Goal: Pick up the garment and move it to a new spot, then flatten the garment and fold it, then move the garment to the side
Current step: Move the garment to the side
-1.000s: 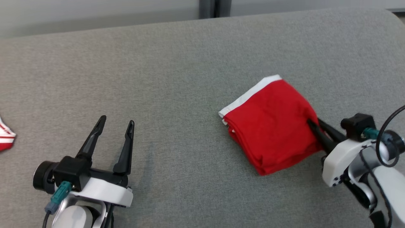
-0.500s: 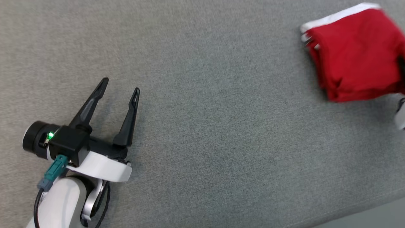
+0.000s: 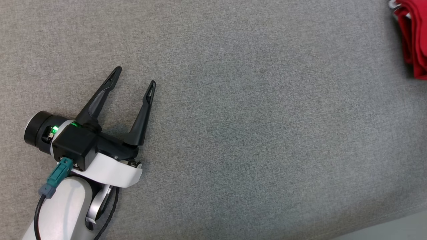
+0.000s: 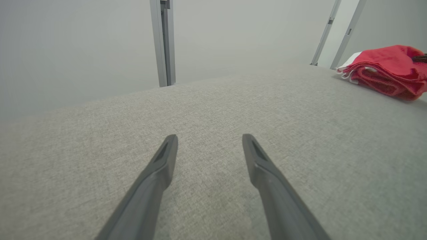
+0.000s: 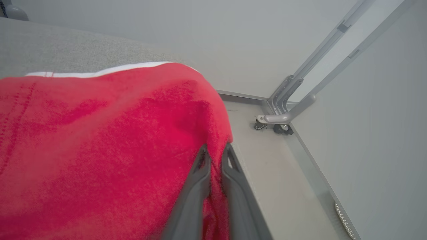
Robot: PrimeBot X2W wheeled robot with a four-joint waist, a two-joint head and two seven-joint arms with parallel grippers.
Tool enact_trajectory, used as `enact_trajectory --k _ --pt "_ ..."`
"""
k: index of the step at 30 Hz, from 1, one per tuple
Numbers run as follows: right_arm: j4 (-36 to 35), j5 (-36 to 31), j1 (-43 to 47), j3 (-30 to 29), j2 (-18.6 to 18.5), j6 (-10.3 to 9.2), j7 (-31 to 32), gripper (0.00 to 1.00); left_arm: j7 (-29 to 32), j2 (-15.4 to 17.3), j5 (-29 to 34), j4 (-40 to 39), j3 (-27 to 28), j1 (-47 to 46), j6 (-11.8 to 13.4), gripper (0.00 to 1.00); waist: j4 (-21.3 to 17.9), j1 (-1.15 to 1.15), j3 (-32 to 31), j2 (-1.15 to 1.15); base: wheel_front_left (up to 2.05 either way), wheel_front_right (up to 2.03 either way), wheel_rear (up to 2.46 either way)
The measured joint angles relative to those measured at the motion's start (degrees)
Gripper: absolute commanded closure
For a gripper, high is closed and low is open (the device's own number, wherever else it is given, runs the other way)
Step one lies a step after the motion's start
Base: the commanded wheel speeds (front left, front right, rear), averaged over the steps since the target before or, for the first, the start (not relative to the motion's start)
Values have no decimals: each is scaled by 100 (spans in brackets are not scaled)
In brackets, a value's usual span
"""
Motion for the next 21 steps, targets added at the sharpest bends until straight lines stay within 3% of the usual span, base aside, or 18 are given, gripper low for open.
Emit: enact_trajectory --k 1,11,21 --pt "85 -20 -47 -111 22 -1 -57 0 -1 -1 -9 4 4 -1 7 0 3 0 0 0 0 0 0" --pt "198 -167 204 -552 389 -1 -244 0 -129 -64 -138 291 -41 64 48 0 -29 0 -290 0 0 0 0" --pt "-1079 -289 1328 -1002 1241 -1 -266 0 -378 -233 -403 671 67 581 246 0 -14 0 -1058 0 0 0 0"
